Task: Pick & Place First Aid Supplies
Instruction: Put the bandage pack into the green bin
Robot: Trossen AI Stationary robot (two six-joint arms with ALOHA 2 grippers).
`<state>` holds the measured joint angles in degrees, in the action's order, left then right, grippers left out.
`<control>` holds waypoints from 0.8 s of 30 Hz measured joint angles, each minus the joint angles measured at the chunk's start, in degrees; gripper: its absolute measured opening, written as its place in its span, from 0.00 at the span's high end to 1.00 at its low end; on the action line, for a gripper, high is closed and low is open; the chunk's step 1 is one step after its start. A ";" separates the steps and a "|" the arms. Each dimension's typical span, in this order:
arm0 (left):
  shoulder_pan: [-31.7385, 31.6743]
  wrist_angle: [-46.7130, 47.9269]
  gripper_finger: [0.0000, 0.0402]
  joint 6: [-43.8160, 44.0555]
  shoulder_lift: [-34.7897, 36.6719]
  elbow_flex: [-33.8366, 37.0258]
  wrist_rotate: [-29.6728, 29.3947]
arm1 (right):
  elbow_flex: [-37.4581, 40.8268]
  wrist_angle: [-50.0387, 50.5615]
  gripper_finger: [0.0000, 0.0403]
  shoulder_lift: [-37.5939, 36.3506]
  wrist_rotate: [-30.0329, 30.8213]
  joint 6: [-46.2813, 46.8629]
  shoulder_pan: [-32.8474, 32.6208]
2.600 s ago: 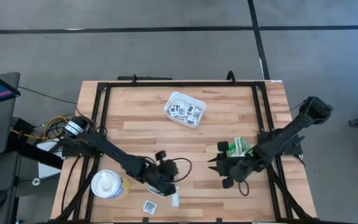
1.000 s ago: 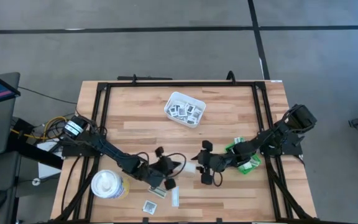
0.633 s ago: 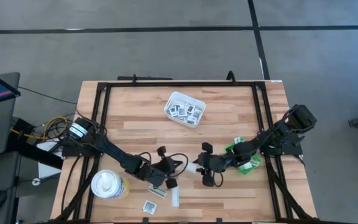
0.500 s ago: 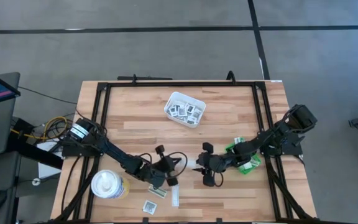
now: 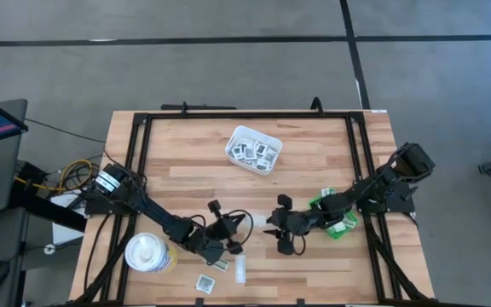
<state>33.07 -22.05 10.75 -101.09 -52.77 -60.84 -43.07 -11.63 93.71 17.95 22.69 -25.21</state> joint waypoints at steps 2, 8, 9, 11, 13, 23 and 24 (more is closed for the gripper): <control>-0.40 -0.41 0.99 0.09 -0.35 -0.04 0.01 | 0.00 -1.68 0.65 0.00 0.03 0.84 0.59; -1.02 -1.85 0.99 0.18 -1.16 -0.09 0.64 | -0.04 -2.94 0.66 -0.02 0.01 4.92 2.79; -1.03 -1.85 0.99 0.18 -1.16 -0.09 0.78 | -0.04 -2.89 0.65 -0.02 0.01 5.64 3.04; -1.01 -2.39 0.99 0.18 -1.16 -0.09 0.87 | -0.04 -2.72 0.65 -0.02 0.05 5.91 3.39; -0.97 -2.59 0.99 0.18 -1.14 -0.09 1.20 | -0.04 -2.17 0.66 -0.02 0.05 5.89 4.00; -1.27 -2.50 0.99 0.16 -1.14 -0.09 5.86 | -0.04 -2.12 0.92 -0.04 -5.65 -0.07 4.68; -1.38 -2.53 0.99 0.16 -1.14 -0.09 6.55 | -0.04 -2.11 0.96 -0.04 -6.29 -0.41 4.68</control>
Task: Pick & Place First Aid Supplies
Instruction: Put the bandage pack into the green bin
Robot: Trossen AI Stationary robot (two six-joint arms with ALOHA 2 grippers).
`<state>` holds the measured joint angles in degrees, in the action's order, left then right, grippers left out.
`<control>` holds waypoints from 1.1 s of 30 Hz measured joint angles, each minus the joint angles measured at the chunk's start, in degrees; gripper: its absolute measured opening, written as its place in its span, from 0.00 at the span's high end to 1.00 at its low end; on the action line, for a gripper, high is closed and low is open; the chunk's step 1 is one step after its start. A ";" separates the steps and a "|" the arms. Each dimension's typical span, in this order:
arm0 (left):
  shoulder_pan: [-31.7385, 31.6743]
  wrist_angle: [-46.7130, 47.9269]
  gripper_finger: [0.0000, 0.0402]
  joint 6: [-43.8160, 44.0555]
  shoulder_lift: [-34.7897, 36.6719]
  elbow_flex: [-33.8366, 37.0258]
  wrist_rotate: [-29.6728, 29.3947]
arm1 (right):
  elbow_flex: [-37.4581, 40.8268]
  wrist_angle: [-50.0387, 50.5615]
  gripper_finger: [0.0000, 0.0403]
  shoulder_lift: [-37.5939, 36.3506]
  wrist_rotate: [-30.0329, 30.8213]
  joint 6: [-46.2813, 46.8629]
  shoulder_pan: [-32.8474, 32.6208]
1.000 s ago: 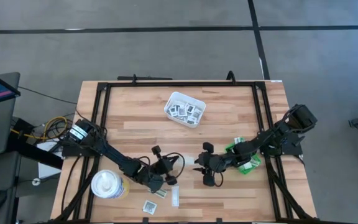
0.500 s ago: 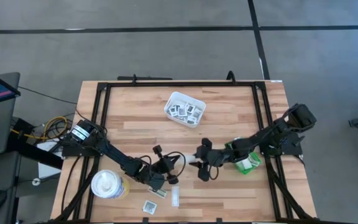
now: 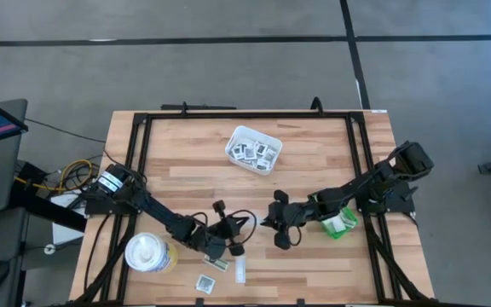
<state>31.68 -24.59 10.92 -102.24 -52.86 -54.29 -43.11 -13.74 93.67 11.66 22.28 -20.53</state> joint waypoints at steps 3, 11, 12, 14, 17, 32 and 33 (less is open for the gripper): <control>-0.43 0.00 0.96 0.36 0.00 0.00 1.14 | 0.00 0.32 0.98 0.00 -0.06 -0.19 0.04; -0.59 -0.32 0.88 0.96 0.00 0.00 1.80 | -0.23 9.79 0.99 -0.69 0.01 -0.19 0.04; -0.59 -0.32 0.86 0.96 0.00 0.00 1.80 | -0.90 12.79 0.99 -1.27 0.16 -0.21 0.04; -0.61 -0.32 0.83 0.98 0.00 0.00 1.80 | -2.94 20.21 1.00 -3.22 0.26 -0.21 0.04; -0.59 -0.32 0.80 1.01 0.00 0.00 1.78 | -6.57 33.63 1.00 -7.31 6.00 2.31 -1.73; -0.59 -0.34 0.79 1.75 0.02 0.00 1.71 | -5.20 80.81 1.00 -28.23 19.84 48.05 -24.92; -0.59 -0.32 0.79 1.77 0.04 0.00 1.69 | -4.41 80.83 1.00 -28.72 19.45 50.05 -26.32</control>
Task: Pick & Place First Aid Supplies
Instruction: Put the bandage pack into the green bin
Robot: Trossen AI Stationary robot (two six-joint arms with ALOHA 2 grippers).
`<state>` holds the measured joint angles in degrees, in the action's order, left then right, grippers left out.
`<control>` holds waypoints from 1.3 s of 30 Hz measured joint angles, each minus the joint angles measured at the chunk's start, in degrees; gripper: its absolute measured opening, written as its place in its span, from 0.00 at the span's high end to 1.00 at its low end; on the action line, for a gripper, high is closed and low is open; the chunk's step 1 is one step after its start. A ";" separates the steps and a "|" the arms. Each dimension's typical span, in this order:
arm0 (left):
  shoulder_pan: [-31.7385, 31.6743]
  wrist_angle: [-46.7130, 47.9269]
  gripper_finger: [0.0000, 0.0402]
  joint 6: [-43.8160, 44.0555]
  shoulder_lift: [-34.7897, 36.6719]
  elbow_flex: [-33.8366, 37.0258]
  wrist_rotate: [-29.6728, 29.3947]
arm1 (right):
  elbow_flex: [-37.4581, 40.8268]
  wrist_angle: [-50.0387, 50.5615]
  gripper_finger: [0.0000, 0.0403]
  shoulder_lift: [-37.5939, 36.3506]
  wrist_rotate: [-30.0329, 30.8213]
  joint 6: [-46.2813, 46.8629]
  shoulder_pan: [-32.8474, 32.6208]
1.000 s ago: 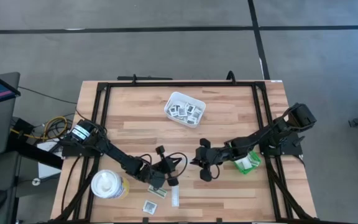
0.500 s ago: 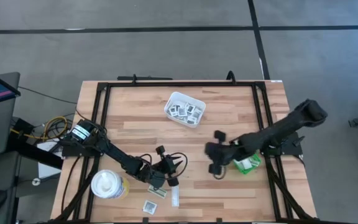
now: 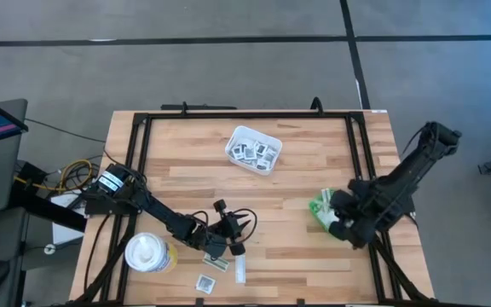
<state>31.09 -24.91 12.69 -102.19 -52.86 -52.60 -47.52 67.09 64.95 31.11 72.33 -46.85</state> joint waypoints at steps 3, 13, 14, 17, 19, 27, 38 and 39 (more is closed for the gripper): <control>-0.01 0.00 0.79 -0.02 0.04 0.00 -0.02 | 1.47 0.05 1.00 -0.09 -2.50 6.46 -3.06; -1.75 0.00 0.79 -0.01 0.04 0.00 1.69 | 2.75 0.41 0.99 -0.02 -4.20 9.82 -2.06; -1.94 0.00 0.79 -0.01 0.04 0.02 2.05 | 2.75 0.36 0.99 -0.02 -4.20 9.81 -1.95; -2.58 0.00 0.79 0.00 0.04 0.02 3.52 | 2.75 0.23 0.99 -0.02 -4.22 9.82 -1.81; -2.79 -0.02 0.79 0.00 0.04 0.02 4.31 | 2.75 -0.03 0.97 -0.02 -4.21 9.87 -2.18; -2.86 -0.02 0.79 0.00 0.04 0.02 5.62 | 2.75 -0.14 0.79 1.89 -4.00 9.51 -2.50; -2.99 -0.76 0.79 0.03 0.04 0.05 5.62 | 2.75 -16.18 0.68 3.41 2.35 -13.55 3.75; -2.99 -1.22 0.79 0.03 0.04 0.07 5.67 | 2.75 -18.99 0.68 3.41 3.76 -16.89 4.66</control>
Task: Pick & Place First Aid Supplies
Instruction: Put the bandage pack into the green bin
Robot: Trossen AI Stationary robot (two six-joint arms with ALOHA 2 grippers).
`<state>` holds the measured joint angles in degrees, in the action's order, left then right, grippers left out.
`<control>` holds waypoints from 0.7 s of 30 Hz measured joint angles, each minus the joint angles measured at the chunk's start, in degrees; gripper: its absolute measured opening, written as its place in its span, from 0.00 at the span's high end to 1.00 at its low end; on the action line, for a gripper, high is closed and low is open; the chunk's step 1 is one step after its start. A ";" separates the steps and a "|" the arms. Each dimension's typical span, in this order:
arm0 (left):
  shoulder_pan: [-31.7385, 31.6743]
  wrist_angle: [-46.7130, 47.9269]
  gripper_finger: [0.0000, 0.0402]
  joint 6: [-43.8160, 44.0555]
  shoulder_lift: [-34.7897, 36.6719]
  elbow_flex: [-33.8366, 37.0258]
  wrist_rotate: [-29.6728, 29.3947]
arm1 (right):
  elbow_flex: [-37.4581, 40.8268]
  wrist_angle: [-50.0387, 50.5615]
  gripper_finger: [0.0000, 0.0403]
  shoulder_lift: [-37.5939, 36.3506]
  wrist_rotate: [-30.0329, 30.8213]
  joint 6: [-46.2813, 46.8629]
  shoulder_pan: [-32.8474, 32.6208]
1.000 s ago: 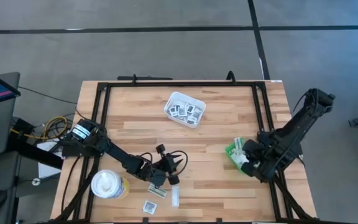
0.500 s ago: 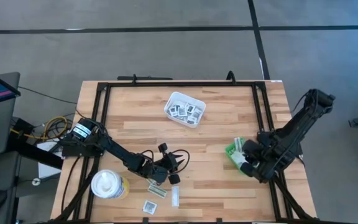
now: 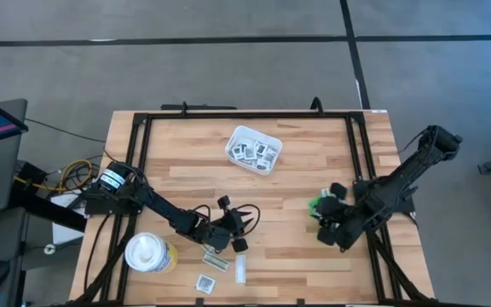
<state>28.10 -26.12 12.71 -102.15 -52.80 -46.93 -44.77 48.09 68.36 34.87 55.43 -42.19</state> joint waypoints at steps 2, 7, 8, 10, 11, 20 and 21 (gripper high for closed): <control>0.00 -0.79 0.79 0.02 0.08 0.00 1.47 | 0.00 -6.14 0.68 0.00 2.10 -6.03 1.81; 0.03 -0.22 0.79 -0.27 3.64 -0.11 10.09 | -0.02 -18.00 0.69 0.00 2.60 -16.43 5.47; 0.02 1.88 0.79 -0.18 5.31 -0.13 11.99 | -0.02 -19.20 0.69 0.00 2.60 -17.43 5.83; 0.02 8.01 0.79 2.29 8.90 -0.20 15.87 | -0.02 -19.93 0.69 0.00 2.58 -18.36 6.27; 0.04 12.82 0.79 4.85 10.93 -0.20 16.63 | -0.02 -19.87 0.69 0.00 2.54 -18.37 6.37; 0.94 53.51 0.79 37.01 23.84 1.28 28.56 | -0.02 -19.84 0.68 0.00 2.41 -18.49 6.36; 1.21 55.85 0.79 40.65 24.04 1.90 30.26 | -0.02 -19.82 0.68 0.00 2.33 -18.48 6.36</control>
<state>29.31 29.73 53.36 -78.10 -50.90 -16.67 -44.80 28.27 68.36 37.21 36.95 -35.83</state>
